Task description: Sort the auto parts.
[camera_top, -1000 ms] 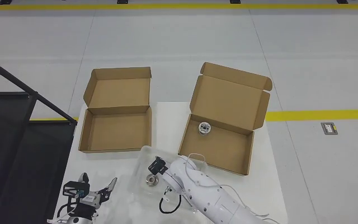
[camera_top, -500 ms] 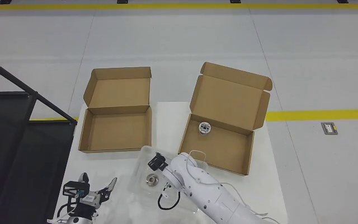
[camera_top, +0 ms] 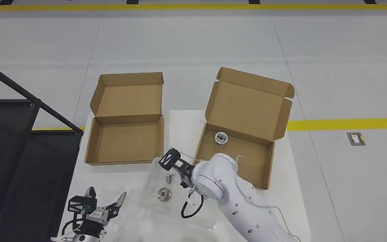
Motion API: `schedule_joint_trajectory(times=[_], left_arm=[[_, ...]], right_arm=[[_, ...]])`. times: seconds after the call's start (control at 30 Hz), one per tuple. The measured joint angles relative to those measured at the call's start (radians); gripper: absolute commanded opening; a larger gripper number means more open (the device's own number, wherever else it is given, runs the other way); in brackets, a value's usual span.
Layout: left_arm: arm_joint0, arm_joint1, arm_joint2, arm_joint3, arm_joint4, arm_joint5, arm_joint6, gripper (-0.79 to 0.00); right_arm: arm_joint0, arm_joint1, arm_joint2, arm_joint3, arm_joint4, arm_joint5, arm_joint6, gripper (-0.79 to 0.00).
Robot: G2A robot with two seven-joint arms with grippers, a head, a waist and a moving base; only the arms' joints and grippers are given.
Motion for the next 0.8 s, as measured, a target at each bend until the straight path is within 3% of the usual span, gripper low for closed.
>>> schedule_joint_trajectory(times=[0.13,0.27,0.53,0.8], left_arm=[[0.0,0.0,0.0,0.0,0.0,0.0,0.0,0.0],[0.0,0.0,0.0,0.0,0.0,0.0,0.0,0.0],[0.0,0.0,0.0,0.0,0.0,0.0,0.0,0.0],[0.0,0.0,0.0,0.0,0.0,0.0,0.0,0.0]], right_arm=[[-0.032,0.024,0.085,-0.122,-0.059,-0.034,-0.028,-0.785],[-0.036,0.039,0.159,-0.162,-0.13,-0.004,-0.067,-0.785],[-0.01,0.062,0.271,-0.094,-0.281,0.054,-0.021,-0.785],[0.019,0.075,0.318,0.038,-0.27,-0.025,0.079,-0.785]])
